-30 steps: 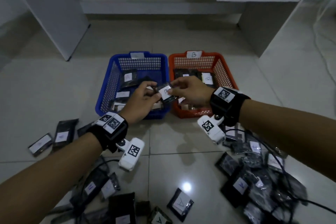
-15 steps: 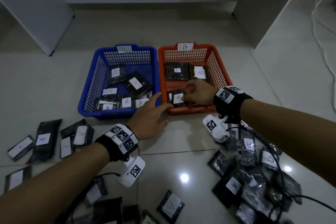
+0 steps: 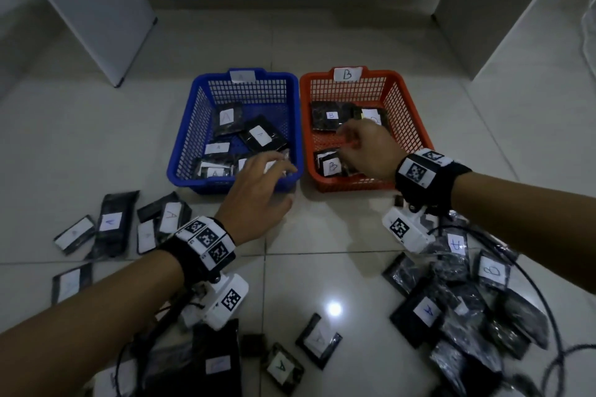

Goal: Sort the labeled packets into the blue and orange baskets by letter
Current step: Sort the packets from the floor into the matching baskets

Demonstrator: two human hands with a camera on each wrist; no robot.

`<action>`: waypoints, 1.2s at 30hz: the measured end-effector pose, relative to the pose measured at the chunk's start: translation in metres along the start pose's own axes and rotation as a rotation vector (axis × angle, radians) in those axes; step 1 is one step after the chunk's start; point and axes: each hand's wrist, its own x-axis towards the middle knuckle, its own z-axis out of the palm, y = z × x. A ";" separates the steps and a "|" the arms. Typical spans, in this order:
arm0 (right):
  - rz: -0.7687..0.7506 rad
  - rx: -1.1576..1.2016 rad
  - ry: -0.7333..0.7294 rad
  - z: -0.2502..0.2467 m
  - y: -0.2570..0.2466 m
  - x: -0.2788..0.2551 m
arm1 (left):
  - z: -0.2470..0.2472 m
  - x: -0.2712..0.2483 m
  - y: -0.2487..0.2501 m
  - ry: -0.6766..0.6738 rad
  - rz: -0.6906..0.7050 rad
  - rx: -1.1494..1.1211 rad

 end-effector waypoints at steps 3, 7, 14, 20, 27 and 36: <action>-0.177 0.011 -0.023 0.013 -0.020 -0.025 | -0.010 -0.027 -0.010 0.016 -0.004 -0.090; -0.304 -0.043 -0.462 0.050 -0.039 -0.071 | -0.013 -0.075 -0.022 -0.390 -0.110 -0.263; -0.541 -0.292 -1.091 0.112 -0.036 -0.144 | -0.019 -0.136 -0.032 -0.929 -0.212 -0.020; -0.519 -0.307 -1.112 0.117 -0.041 -0.149 | -0.023 -0.151 -0.034 -0.921 -0.273 0.005; -0.296 -0.015 -0.955 0.092 -0.049 -0.106 | -0.049 -0.130 -0.033 -0.851 -0.299 -0.098; -0.193 0.164 -0.668 0.066 -0.061 -0.060 | -0.066 -0.106 -0.031 -0.343 -0.361 -0.346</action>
